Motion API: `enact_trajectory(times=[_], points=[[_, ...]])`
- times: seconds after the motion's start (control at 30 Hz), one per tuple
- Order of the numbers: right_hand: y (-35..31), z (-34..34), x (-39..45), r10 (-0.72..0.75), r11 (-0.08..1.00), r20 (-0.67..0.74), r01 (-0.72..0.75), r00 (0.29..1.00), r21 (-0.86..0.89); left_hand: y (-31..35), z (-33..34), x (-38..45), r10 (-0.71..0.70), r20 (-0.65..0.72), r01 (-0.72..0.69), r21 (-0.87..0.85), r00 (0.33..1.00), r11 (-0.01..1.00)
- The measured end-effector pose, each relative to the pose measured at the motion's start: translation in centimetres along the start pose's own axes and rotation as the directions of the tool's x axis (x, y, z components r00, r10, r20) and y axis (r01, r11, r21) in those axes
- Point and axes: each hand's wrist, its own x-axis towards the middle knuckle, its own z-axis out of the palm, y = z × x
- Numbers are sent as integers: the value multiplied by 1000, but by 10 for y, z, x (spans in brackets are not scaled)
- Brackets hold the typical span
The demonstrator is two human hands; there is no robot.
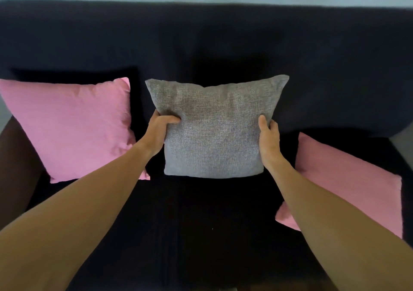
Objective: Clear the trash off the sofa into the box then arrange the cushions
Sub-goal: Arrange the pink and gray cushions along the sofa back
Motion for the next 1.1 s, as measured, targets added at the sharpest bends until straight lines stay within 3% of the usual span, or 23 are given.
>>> enact_trajectory(times=[0.23,0.43,0.57,0.63,0.7,0.77,0.83,0.97,1.1], points=[[6,12,11,101,992,71,-95,992,-83,-1,5,7,20,-36,-17,75,999,997],[1,19,21,49,999,1,-49,999,-14,0,4,18,40,-96,-31,89,995,996],[4,17,27,127,988,80,-119,989,-96,-6,8,22,114,-176,-82,178,978,981],[3,15,28,108,989,89,-98,990,-109,-9,15,19,190,-281,-106,288,941,952],[1,9,27,86,988,62,-78,994,-130,-11,23,13,397,-384,-152,531,834,833],[-1,0,28,74,984,26,-69,997,-165,-12,33,5,624,-320,-240,725,713,646],[-2,-13,30,71,981,3,-69,997,-182,-14,48,-1,729,-201,-308,810,654,499],[-2,-51,35,51,970,-41,-59,998,-234,-23,92,-11,742,65,-497,780,668,380],[1,-101,47,35,966,-69,-52,997,-255,-37,147,-21,696,237,-605,717,678,346]])
